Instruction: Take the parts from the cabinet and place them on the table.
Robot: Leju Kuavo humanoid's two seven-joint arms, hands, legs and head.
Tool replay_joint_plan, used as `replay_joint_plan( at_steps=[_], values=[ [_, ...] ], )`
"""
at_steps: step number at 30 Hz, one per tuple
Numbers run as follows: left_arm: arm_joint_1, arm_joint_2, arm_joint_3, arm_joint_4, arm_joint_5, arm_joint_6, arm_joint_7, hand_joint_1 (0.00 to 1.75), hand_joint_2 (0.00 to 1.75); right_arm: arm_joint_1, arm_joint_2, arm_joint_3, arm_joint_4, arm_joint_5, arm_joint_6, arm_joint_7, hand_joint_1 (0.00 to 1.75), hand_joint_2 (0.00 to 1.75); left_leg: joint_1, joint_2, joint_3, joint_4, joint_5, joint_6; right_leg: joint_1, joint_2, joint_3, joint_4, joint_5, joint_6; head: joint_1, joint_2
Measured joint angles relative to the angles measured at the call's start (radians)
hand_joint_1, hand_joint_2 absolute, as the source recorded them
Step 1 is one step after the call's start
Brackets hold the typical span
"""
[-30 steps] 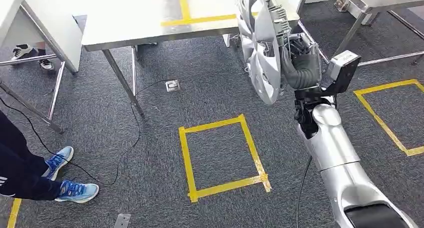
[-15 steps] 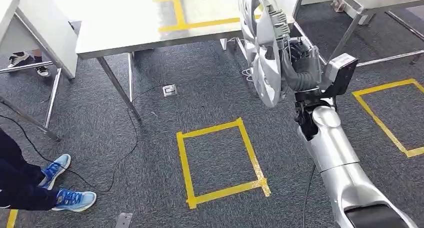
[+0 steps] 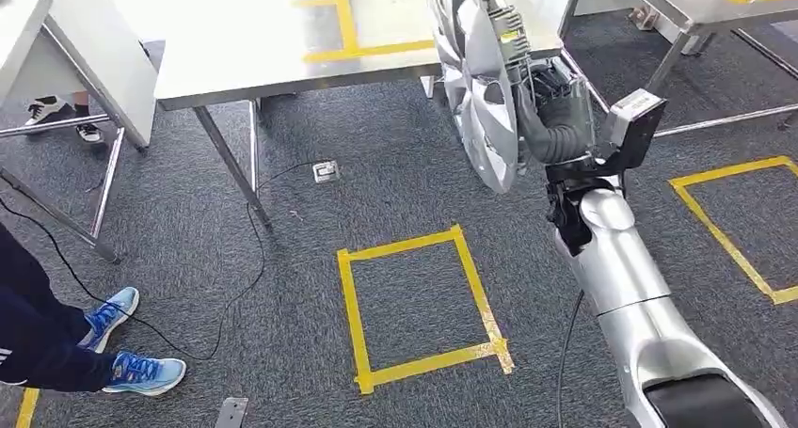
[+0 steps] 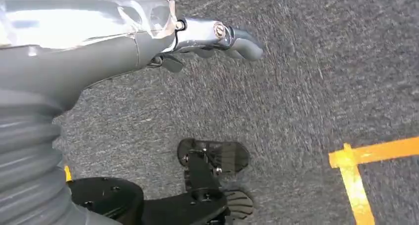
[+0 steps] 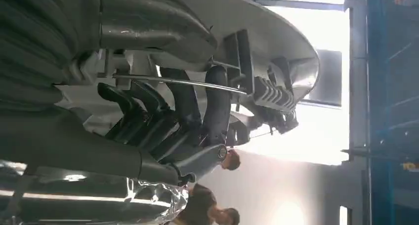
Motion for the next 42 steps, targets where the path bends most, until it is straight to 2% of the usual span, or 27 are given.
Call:
replay_joint_plan(
  at_steps=[2, 3, 4, 5, 7, 9, 10, 13, 15, 18, 19, 20, 22, 23, 25, 27, 28, 29, 30, 33, 34, 35, 36, 39, 40, 41, 42],
  values=[
    [0.001, 0.0, 0.0, 0.0, 0.0, 0.0, 0.002, 0.0, 1.75, 0.0, 0.002, 0.006, 0.0, 0.002, 0.0, 0.001, 1.75, 1.75, 0.005, 0.0, 0.0, -0.001, 0.0, -0.004, 0.005, 0.0, -0.002, 0.001, -0.002, -0.009, 0.0, 0.0],
    [0.001, 0.002, 0.0, 0.0, 0.0, 0.0, 0.002, 0.0, 1.75, -0.001, 0.003, 0.008, 0.0, 0.002, 0.0, 0.002, 1.75, 1.75, 0.006, 0.0, -0.003, 0.005, -0.005, -0.009, -0.008, 0.0, 0.0, -0.002, 0.001, -0.015, 0.001, 0.0],
    [0.001, 0.002, 0.0, 0.0, 0.0, 0.0, 0.002, 0.0, 1.75, -0.002, 0.006, 0.011, 0.0, 0.002, 0.002, 0.002, 1.75, 1.75, 0.008, 0.001, -0.013, 0.021, -0.019, -0.017, -0.008, 0.0, 0.002, -0.002, 0.0, -0.017, -0.001, 0.0],
    [0.001, 0.002, 0.0, 0.0, 0.0, -0.005, 0.002, 0.0, 1.75, -0.002, 0.008, 0.013, 0.0, 0.0, 0.003, 0.001, 1.75, 1.75, 0.011, 0.002, -0.033, 0.071, -0.053, -0.027, -0.008, 0.0, 0.003, -0.002, -0.001, -0.026, -0.005, 0.0],
    [0.001, 0.005, 0.0, 0.0, -0.005, -0.018, 0.006, 0.0, 1.75, -0.004, 0.016, 0.018, 0.0, 0.001, 0.006, 0.001, 1.75, 1.75, 0.022, 0.003, -0.112, 0.24, -0.128, -0.04, -0.007, 0.001, 0.003, -0.002, -0.002, -0.027, -0.005, 0.0],
    [0.002, 0.006, 0.0, 0.0, -0.005, -0.023, 0.008, 0.0, 1.75, -0.005, 0.021, 0.023, 0.001, 0.002, 0.008, 0.002, 1.75, 1.75, 0.026, 0.004, -0.166, 0.332, -0.146, -0.046, -0.005, 0.001, 0.004, -0.001, -0.004, -0.028, -0.005, 0.0],
    [0.002, 0.008, 0.0, 0.0, -0.005, -0.024, 0.009, 0.0, 1.75, -0.006, 0.024, 0.026, 0.001, 0.003, 0.009, 0.003, 1.75, 1.75, 0.027, 0.006, -0.159, 0.307, -0.117, -0.045, -0.005, 0.001, 0.006, -0.001, -0.005, -0.028, -0.005, 0.0],
    [0.001, 0.011, 0.0, 0.0, -0.006, -0.024, 0.009, 0.0, 1.75, -0.016, 0.034, 0.038, 0.0, 0.003, 0.016, 0.008, 1.75, 1.75, 0.026, 0.008, -0.041, 0.045, 0.025, -0.029, -0.003, 0.004, 0.017, -0.002, -0.009, -0.027, -0.006, 0.0],
    [0.0, 0.013, 0.0, 0.0, -0.006, -0.024, 0.008, 0.0, 1.75, -0.028, 0.039, 0.045, 0.001, 0.002, 0.018, 0.011, 1.75, 1.75, 0.018, 0.009, -0.023, 0.006, 0.009, -0.019, 0.006, 0.006, 0.012, -0.002, -0.011, -0.022, -0.005, 0.0],
    [0.001, 0.014, 0.001, 0.0, -0.007, -0.021, 0.008, 0.0, 1.75, -0.038, 0.044, 0.06, 0.001, -0.002, 0.02, 0.012, 1.75, 1.75, 0.014, 0.008, -0.013, 0.0, 0.011, -0.005, 0.005, 0.005, 0.016, -0.01, -0.009, -0.002, -0.005, 0.0],
    [0.001, 0.012, 0.001, 0.0, -0.008, -0.021, 0.007, 0.0, 1.75, -0.043, 0.044, 0.066, 0.002, -0.003, 0.021, 0.013, 1.75, 1.75, 0.025, 0.011, -0.002, -0.018, 0.021, 0.004, 0.003, 0.0, 0.005, 0.003, -0.018, -0.001, -0.003, 0.0],
    [0.0, 0.012, 0.001, 0.0, -0.009, -0.021, 0.006, 0.0, 1.75, -0.05, 0.044, 0.069, 0.003, -0.005, 0.023, 0.013, 1.75, 1.75, 0.022, 0.01, 0.001, -0.023, 0.024, 0.011, 0.005, 0.0, -0.013, 0.039, -0.037, -0.006, -0.001, 0.0],
    [-0.001, 0.012, 0.002, 0.0, -0.009, -0.021, 0.006, 0.0, 1.75, -0.057, 0.045, 0.072, 0.005, -0.005, 0.025, 0.013, 1.75, 1.75, 0.02, 0.01, 0.0, -0.023, 0.024, 0.011, 0.006, 0.0, -0.041, 0.096, -0.062, -0.012, -0.001, 0.0],
    [-0.002, 0.012, 0.004, 0.0, -0.01, -0.021, 0.006, 0.0, 1.75, -0.063, 0.047, 0.077, 0.007, -0.007, 0.027, 0.012, 1.75, 1.75, 0.018, 0.01, 0.001, -0.022, 0.022, 0.013, 0.005, 0.0, -0.099, 0.214, -0.104, -0.017, -0.001, 0.0],
    [-0.002, 0.011, 0.006, 0.0, -0.014, -0.021, 0.006, 0.0, 1.75, -0.064, 0.05, 0.088, 0.012, -0.008, 0.028, 0.013, 1.75, 1.75, 0.015, 0.009, 0.001, -0.02, 0.02, 0.016, 0.005, 0.0, -0.164, 0.333, -0.131, -0.011, -0.001, 0.0],
    [-0.002, 0.011, 0.007, 0.0, -0.016, -0.021, 0.006, 0.0, 1.75, -0.064, 0.053, 0.098, 0.016, -0.008, 0.028, 0.016, 1.75, 1.75, 0.015, 0.004, 0.005, -0.017, 0.016, 0.015, 0.004, 0.0, -0.135, 0.261, -0.09, 0.006, 0.0, 0.0],
    [-0.002, 0.011, 0.007, 0.0, -0.018, -0.021, 0.006, 0.0, 1.75, -0.067, 0.053, 0.102, 0.016, -0.008, 0.028, 0.016, 1.75, 1.75, 0.016, 0.0, 0.007, -0.013, 0.011, 0.011, 0.003, -0.001, -0.083, 0.152, -0.045, 0.017, 0.0, 0.0],
    [-0.002, 0.01, 0.007, 0.0, -0.018, -0.021, 0.006, 0.0, 1.75, -0.071, 0.053, 0.106, 0.016, -0.009, 0.028, 0.016, 1.75, 1.75, 0.016, -0.001, 0.008, -0.006, 0.005, 0.007, 0.003, -0.003, -0.034, 0.05, -0.007, 0.021, 0.0, 0.0],
    [-0.002, 0.011, 0.007, 0.0, -0.018, -0.022, 0.006, 0.0, 1.75, -0.075, 0.053, 0.11, 0.016, -0.01, 0.028, 0.016, 1.75, 1.75, 0.009, -0.001, 0.001, 0.002, -0.003, 0.0, 0.007, -0.004, -0.011, 0.006, -0.003, 0.012, 0.001, 0.0],
    [0.0, 0.011, 0.008, 0.0, -0.019, -0.02, 0.006, 0.0, 1.75, -0.079, 0.061, 0.121, 0.017, -0.013, 0.028, 0.017, 1.75, 1.75, 0.009, 0.0, -0.001, 0.007, -0.009, -0.008, 0.012, -0.002, -0.009, 0.009, -0.003, -0.007, 0.0, 0.0],
    [0.0, 0.01, 0.01, 0.0, -0.017, -0.012, 0.006, 0.0, 1.75, -0.08, 0.061, 0.124, 0.018, -0.014, 0.03, 0.018, 1.75, 1.75, 0.01, 0.0, 0.0, 0.009, -0.011, -0.011, 0.01, -0.003, -0.008, 0.006, -0.002, -0.013, -0.001, 0.0],
    [0.0, 0.01, 0.012, 0.0, -0.017, -0.005, 0.006, 0.0, 1.75, -0.082, 0.063, 0.126, 0.018, -0.015, 0.031, 0.019, 1.75, 1.75, 0.014, 0.001, -0.008, 0.017, -0.02, -0.02, -0.004, -0.002, -0.005, 0.003, -0.001, -0.017, 0.0, 0.0],
    [0.0, 0.008, 0.014, 0.0, -0.016, -0.002, 0.005, 0.0, 1.75, -0.085, 0.064, 0.129, 0.018, -0.016, 0.032, 0.019, 1.75, 1.75, 0.014, 0.002, -0.019, 0.044, -0.039, -0.028, -0.003, -0.002, -0.003, 0.003, -0.004, -0.022, -0.002, 0.0],
    [0.0, 0.005, 0.015, 0.0, -0.016, 0.003, 0.005, 0.0, 1.75, -0.091, 0.07, 0.138, 0.02, -0.018, 0.035, 0.018, 1.75, 1.75, 0.025, 0.003, -0.136, 0.28, -0.145, -0.043, -0.002, -0.001, -0.002, 0.004, -0.007, -0.032, -0.003, 0.0],
    [0.001, 0.004, 0.015, 0.0, -0.016, 0.003, 0.003, 0.0, 1.75, -0.091, 0.071, 0.141, 0.023, -0.018, 0.035, 0.018, 1.75, 1.75, 0.027, 0.004, -0.17, 0.337, -0.153, -0.045, -0.001, -0.001, 0.0, 0.004, -0.008, -0.033, -0.002, 0.0],
    [0.002, 0.003, 0.016, 0.0, -0.016, 0.003, 0.002, 0.0, 1.75, -0.091, 0.072, 0.144, 0.027, -0.019, 0.035, 0.019, 1.75, 1.75, 0.027, 0.005, -0.181, 0.341, -0.134, -0.046, -0.001, 0.0, 0.003, 0.004, -0.01, -0.034, -0.002, 0.0],
    [0.002, 0.003, 0.017, 0.0, -0.016, 0.003, -0.001, 0.0, 1.75, -0.091, 0.073, 0.148, 0.029, -0.021, 0.035, 0.019, 1.75, 1.75, 0.028, 0.008, -0.165, 0.291, -0.093, -0.045, -0.002, 0.001, 0.007, 0.004, -0.013, -0.032, -0.003, 0.0]
  ],
)
